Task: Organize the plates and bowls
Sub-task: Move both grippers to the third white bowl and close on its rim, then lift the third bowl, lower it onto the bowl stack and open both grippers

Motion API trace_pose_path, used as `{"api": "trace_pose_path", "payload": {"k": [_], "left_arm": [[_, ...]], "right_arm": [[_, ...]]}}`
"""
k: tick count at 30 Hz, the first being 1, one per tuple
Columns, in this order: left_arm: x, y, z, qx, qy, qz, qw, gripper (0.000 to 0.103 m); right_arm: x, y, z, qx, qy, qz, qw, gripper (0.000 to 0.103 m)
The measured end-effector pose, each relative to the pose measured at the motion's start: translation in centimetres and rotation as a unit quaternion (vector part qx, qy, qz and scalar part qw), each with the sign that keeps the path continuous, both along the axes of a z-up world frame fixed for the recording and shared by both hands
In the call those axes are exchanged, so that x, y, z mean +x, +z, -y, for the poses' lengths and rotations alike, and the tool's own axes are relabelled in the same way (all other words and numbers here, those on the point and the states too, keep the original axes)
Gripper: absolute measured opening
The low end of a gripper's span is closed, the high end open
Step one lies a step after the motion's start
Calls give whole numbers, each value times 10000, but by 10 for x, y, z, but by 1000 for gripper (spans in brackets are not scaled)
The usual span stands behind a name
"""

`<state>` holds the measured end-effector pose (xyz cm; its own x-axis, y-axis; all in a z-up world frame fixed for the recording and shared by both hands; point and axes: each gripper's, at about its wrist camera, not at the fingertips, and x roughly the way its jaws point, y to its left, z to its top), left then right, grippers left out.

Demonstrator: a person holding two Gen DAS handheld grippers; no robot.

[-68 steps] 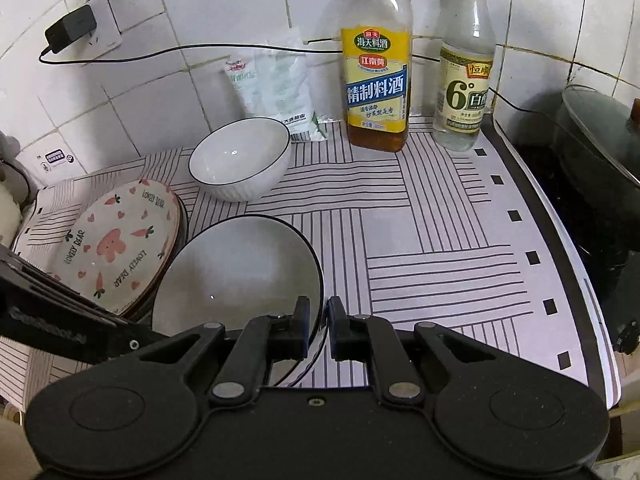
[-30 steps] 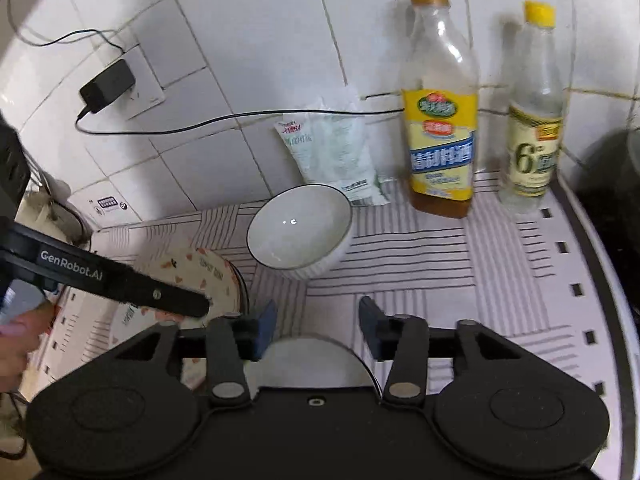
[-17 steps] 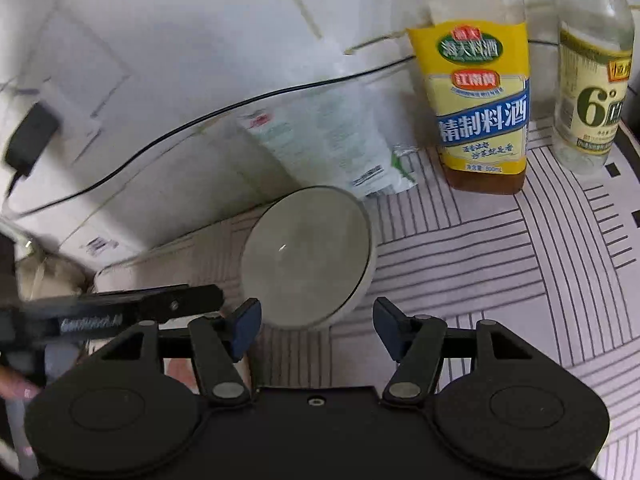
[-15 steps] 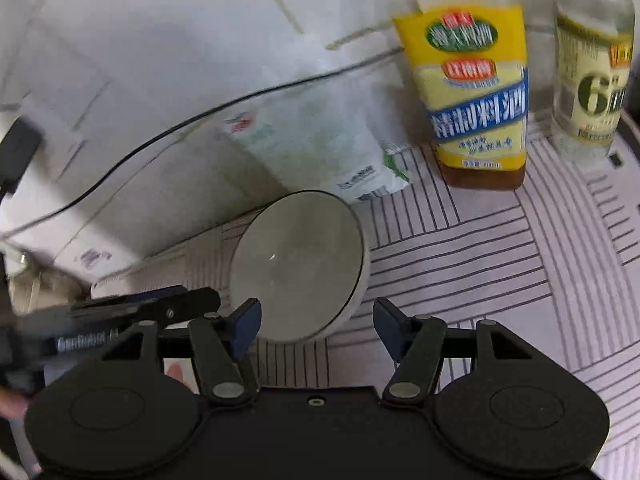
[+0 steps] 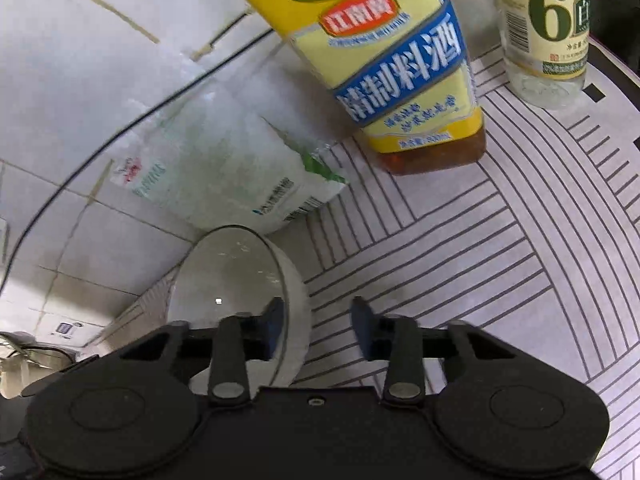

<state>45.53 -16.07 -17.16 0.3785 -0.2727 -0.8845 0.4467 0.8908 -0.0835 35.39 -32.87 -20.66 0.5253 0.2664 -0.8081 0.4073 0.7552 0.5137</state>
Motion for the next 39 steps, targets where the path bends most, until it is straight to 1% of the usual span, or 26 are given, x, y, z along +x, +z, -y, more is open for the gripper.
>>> {"api": "trace_pose_path", "payload": {"k": [1,3,4,5,6,7,9,12,17,21,25,29,32,35,39], "left_arm": [[0,-1,0,0,-21,-50,10000,42],[-1,-2,0,-266,4,-235,9994,40],[-2,-1,0,-408,66,-301,9987,35],[-4,0,1,-529,80,-324,9980,31],[-7,1,4,-575,50,-274,9980,25],[-10,2,7,-492,63,-183,9986,23],[-13,4,12,-367,95,-186,9991,22],[-15,11,7,-556,245,-405,9973,22],[-28,36,-2,-812,266,-371,9956,23],[-46,61,-3,-925,148,-217,9954,23],[-62,82,-4,-1043,128,-426,9936,22],[-79,106,-6,-1197,-56,-510,9915,22],[-93,120,-7,-1306,-176,-547,9898,22],[-107,129,-5,-1273,-294,-550,9899,22],[-124,130,-3,-1120,-398,-637,9909,22]], "right_arm": [[-1,0,2,24,-47,34,10000,16],[-2,-1,2,-38,-207,-62,9998,12],[-2,-1,2,-70,-244,-88,9996,7],[-2,-2,3,-82,-249,-91,9996,5],[-2,-2,2,-115,-222,-80,9997,5],[-1,-1,1,-155,-181,-83,9997,5],[-2,2,-1,-200,-98,-97,9997,8],[-8,9,1,-147,-12,-88,9999,8],[-33,32,4,36,38,134,9999,8],[-56,53,8,202,11,296,9994,8],[-81,80,3,14,64,442,9990,9],[-110,110,3,-132,149,646,9977,9],[-124,124,-1,-336,224,790,9961,9],[-136,134,-8,-639,402,902,9931,9],[-153,142,-15,-948,558,950,9894,9]]}}
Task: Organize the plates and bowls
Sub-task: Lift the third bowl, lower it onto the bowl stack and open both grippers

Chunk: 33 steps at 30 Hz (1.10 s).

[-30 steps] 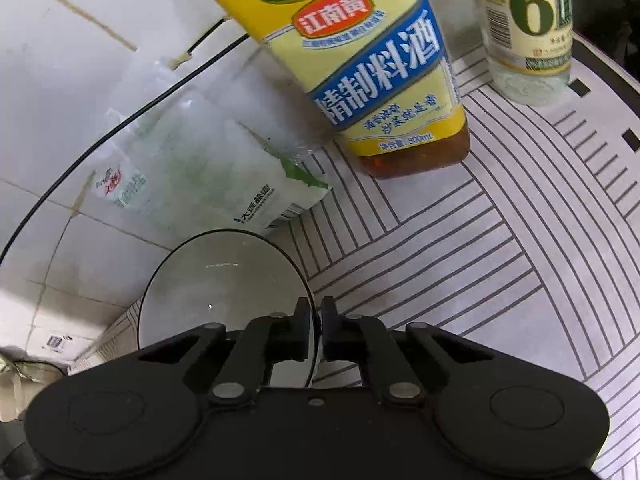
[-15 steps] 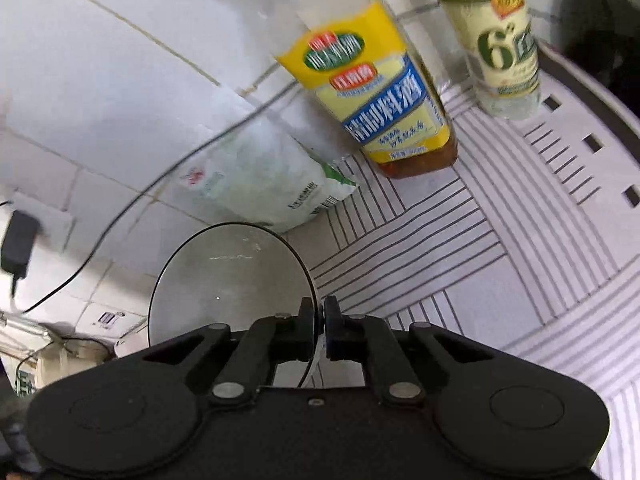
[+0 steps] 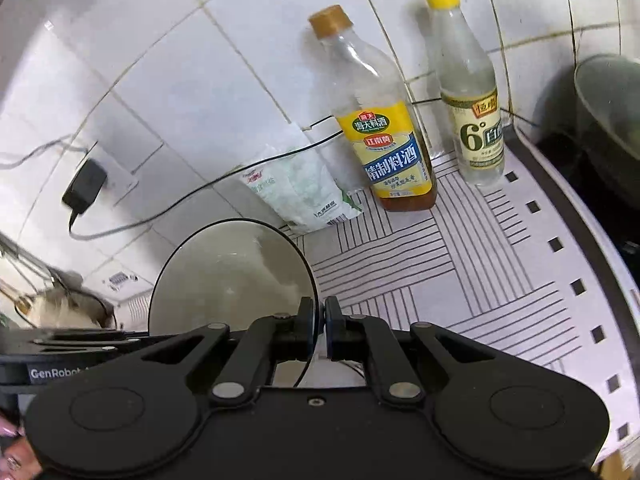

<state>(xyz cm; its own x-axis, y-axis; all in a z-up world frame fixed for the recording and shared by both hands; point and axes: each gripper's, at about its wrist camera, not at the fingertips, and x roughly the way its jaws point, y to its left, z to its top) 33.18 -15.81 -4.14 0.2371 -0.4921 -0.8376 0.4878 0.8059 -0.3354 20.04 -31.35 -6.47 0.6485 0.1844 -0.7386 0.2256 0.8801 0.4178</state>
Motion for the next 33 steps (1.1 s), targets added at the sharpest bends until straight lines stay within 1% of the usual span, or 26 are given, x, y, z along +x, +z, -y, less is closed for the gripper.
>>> {"api": "trace_pose_path", "payload": {"k": [3,7,13,21,27,30,32,33], "left_arm": [[-9,-4,1,71,-13,-94,9999,22],[-16,-16,1,143,-16,-329,9994,22],[-25,-33,3,319,-87,-612,9976,22],[-30,-50,6,533,-134,-867,9947,22],[-29,-61,8,691,-190,-1017,9922,22],[-30,-66,9,805,-170,-1002,9916,22],[-32,-70,13,961,-210,-955,9906,22],[-32,-71,13,976,-223,-959,9903,22]], "right_arm": [[-10,1,-5,-233,92,21,9997,9],[-20,-7,-12,-503,209,-3,9985,9],[-33,-19,-19,-770,372,-19,9963,9],[-45,-30,-28,-1001,530,46,9936,9],[-46,-37,-32,-1045,590,35,9928,9],[-46,-40,-38,-1238,701,52,9898,9],[-45,-44,-45,-1470,786,58,9860,9],[-45,-45,-48,-1599,805,52,9838,9]]}}
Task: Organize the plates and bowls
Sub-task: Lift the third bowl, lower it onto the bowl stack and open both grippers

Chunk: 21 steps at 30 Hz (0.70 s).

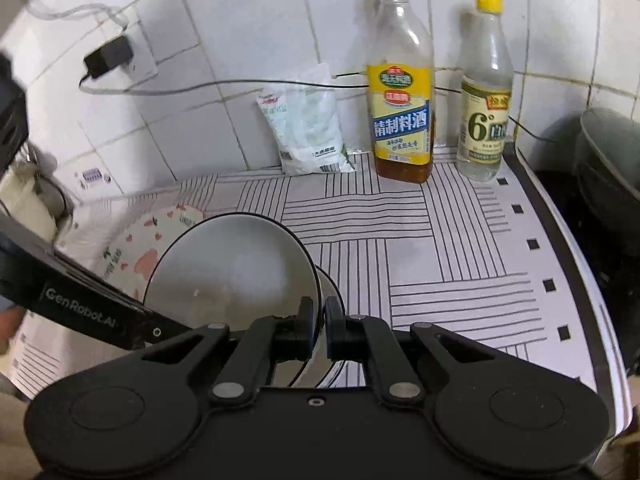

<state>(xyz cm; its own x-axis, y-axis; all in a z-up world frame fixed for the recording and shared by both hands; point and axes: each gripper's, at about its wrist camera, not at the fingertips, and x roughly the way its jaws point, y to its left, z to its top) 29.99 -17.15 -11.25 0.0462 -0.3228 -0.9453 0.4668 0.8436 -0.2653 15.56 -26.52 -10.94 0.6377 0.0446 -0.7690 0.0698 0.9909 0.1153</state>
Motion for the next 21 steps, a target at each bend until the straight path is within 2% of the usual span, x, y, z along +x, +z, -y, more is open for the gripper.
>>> {"api": "trace_pose_path", "payload": {"k": [9,14,21], "left_arm": [[7,-16,-1,-77,25,-368,9993,22],[15,-21,-5,-192,106,-534,9983,23],[16,-22,-5,-178,-11,-597,9981,23]], "right_arm": [[6,-5,-12,-687,174,-41,9975,9],[12,-9,-15,-868,241,-92,9959,9],[14,-11,-19,-1132,426,-115,9926,9]]}}
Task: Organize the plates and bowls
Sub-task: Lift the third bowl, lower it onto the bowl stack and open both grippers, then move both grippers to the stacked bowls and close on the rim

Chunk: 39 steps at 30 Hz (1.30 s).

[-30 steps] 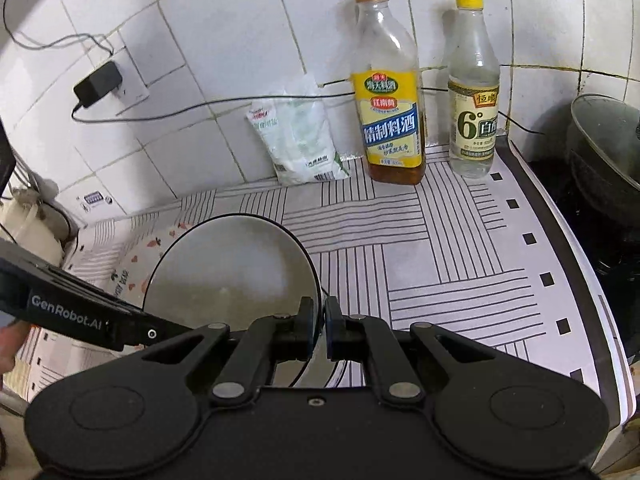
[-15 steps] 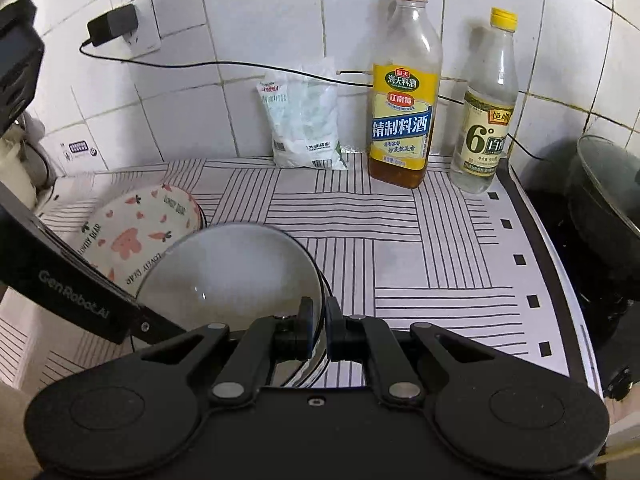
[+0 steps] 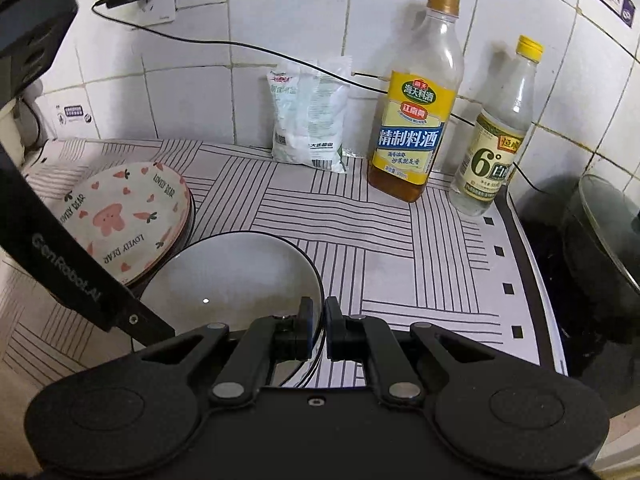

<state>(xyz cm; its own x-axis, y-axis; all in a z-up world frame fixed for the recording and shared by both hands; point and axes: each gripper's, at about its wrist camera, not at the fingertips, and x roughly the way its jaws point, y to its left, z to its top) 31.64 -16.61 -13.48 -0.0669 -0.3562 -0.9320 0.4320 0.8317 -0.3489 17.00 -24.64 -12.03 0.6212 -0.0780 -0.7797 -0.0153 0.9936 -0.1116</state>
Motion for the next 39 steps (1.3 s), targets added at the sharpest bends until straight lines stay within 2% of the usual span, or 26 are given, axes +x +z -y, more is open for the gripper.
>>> {"api": "trace_pose_path", "payload": {"k": [4,10,20,30,39], "left_arm": [[-2,0,4,100,-145,38,9998,24],[-4,6,5,135,-126,164,9997,27],[-26,46,-10,-204,320,644,9972,31],[-71,96,-14,-392,786,1296,9877,34],[-111,110,-21,-308,1245,1501,9803,36]], "right_arm": [[-1,0,0,-7,16,9,10000,9],[-9,10,10,452,-93,228,9987,12],[-26,33,34,1162,-10,665,9910,14],[-62,65,52,1271,636,800,9866,27],[-88,74,59,1202,1068,812,9836,34]]}}
